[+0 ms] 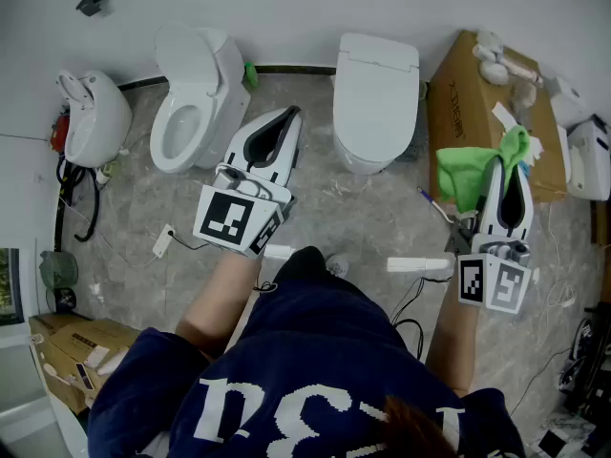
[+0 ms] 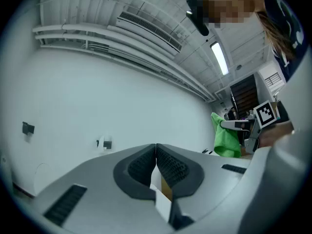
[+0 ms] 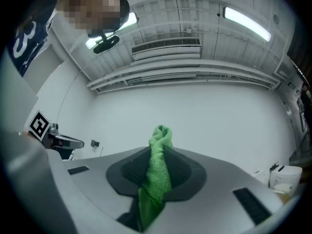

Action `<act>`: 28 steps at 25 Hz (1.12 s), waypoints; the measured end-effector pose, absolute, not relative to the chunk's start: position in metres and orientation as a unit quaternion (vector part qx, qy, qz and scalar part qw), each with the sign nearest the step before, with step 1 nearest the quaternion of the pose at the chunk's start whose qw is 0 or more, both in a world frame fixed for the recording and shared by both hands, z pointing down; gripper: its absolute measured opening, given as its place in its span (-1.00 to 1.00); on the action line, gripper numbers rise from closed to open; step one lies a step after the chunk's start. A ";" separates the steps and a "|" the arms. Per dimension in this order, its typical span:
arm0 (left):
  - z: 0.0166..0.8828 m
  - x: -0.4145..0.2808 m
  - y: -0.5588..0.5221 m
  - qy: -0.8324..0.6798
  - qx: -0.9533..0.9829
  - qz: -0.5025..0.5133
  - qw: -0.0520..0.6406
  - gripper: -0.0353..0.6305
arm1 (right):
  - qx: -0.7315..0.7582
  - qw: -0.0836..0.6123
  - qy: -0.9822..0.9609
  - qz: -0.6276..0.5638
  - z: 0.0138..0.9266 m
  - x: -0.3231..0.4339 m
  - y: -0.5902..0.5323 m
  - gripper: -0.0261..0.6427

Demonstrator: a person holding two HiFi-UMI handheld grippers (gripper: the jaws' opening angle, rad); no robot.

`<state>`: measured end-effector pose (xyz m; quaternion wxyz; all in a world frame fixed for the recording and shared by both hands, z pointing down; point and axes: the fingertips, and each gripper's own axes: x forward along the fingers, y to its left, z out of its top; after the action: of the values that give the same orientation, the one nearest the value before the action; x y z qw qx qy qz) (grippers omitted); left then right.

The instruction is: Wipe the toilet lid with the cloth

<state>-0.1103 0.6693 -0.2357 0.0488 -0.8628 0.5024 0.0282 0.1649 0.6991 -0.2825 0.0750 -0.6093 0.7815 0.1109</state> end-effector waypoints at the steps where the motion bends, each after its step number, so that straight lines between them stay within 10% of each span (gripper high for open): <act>1: -0.235 -0.109 0.669 0.502 -0.863 0.027 0.049 -0.83 | -0.610 0.084 0.781 0.105 -0.280 0.168 0.699 -0.65; 28: -0.236 -0.137 0.361 0.477 -0.877 0.040 0.048 -0.83 | -0.630 0.127 0.762 0.077 -0.282 0.137 0.418 -0.64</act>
<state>-0.1367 0.3612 -0.2358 0.0478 -0.8770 0.4765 0.0396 0.1368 0.4181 -0.2817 0.1270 -0.6305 0.7619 0.0767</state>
